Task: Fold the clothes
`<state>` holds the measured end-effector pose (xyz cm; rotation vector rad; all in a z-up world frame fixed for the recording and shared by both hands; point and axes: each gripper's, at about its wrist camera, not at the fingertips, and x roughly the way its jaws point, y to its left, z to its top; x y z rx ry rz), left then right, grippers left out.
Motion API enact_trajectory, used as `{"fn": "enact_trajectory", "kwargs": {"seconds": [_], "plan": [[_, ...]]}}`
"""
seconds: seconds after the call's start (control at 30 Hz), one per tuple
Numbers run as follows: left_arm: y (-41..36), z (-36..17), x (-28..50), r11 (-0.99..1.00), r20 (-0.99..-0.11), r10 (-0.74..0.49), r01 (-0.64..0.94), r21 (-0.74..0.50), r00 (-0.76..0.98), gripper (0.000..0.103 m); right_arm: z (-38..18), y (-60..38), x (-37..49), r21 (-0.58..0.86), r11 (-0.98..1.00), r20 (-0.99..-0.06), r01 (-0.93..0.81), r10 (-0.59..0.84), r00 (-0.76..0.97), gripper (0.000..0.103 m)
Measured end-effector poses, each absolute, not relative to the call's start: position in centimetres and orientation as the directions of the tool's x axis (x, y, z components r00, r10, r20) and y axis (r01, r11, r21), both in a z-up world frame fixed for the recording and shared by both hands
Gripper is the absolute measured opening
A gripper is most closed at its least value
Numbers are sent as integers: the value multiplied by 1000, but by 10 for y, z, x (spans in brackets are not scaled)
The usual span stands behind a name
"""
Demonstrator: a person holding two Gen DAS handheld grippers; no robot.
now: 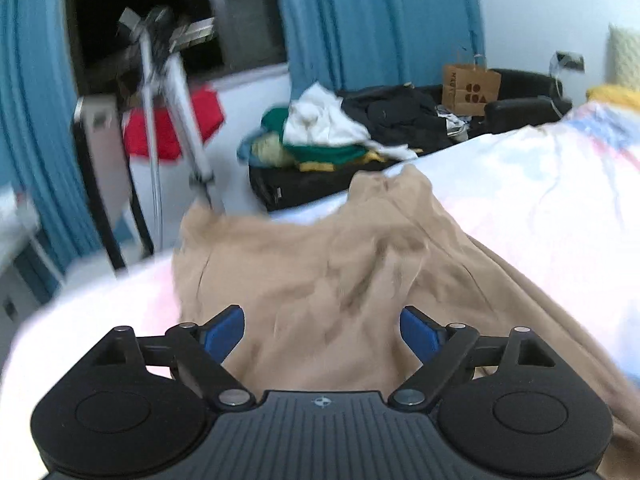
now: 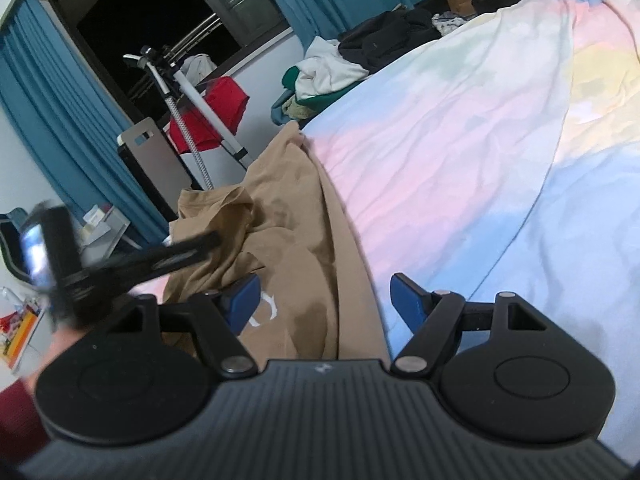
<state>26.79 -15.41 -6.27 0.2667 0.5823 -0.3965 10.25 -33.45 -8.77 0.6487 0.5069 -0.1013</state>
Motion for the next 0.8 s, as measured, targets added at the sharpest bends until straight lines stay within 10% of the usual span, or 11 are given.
{"fn": "enact_trajectory", "kwargs": {"seconds": [0.3,0.57,0.67,0.8], "plan": [[5,-55,147,913,-721,-390,143,-381,573,85,-80,-328,97,537,817,-470,212,80,879,74],[47,-86,65,862,-772,-456,6,-506,443,76,-62,-318,70,509,841,-460,183,86,884,74],[37,-87,51,903,-801,-403,52,-426,442,64,-56,-316,59,505,844,-458,181,84,885,74],[16,-76,36,935,-825,-354,153,-320,441,7,-49,-310,50,470,866,-457,172,72,886,74]]}}
